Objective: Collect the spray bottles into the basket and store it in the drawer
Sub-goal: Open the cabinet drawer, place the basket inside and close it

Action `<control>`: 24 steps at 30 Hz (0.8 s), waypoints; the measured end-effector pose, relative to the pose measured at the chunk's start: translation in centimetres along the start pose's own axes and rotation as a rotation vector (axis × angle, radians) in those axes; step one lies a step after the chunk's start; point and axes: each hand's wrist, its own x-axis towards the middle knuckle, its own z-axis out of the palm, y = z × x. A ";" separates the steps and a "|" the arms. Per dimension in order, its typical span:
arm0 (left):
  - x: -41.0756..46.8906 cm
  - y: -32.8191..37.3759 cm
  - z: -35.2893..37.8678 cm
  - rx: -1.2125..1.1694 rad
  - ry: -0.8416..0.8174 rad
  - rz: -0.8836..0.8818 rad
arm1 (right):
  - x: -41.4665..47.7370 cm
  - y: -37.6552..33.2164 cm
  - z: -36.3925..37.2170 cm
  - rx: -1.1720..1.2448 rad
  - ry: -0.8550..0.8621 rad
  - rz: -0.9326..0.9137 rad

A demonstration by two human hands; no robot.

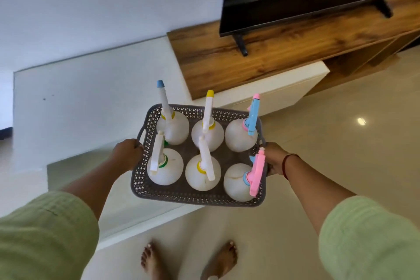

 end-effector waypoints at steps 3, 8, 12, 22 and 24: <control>0.2 -4.2 -1.0 -0.065 -0.009 -0.035 | 0.2 -1.1 4.1 -0.042 -0.029 0.011; 0.5 -10.6 -2.6 -0.158 0.017 -0.057 | 1.1 -2.8 10.2 -0.070 -0.048 0.020; -0.2 -15.0 -3.6 -0.152 0.033 -0.080 | 1.2 -4.0 14.7 -0.125 -0.063 -0.008; -2.7 -23.7 -2.2 -0.205 0.081 -0.202 | 2.4 -6.3 22.5 -0.417 -0.062 -0.088; -2.5 -24.8 -1.6 -0.196 0.074 -0.224 | 2.8 -6.5 23.7 -0.407 -0.108 -0.050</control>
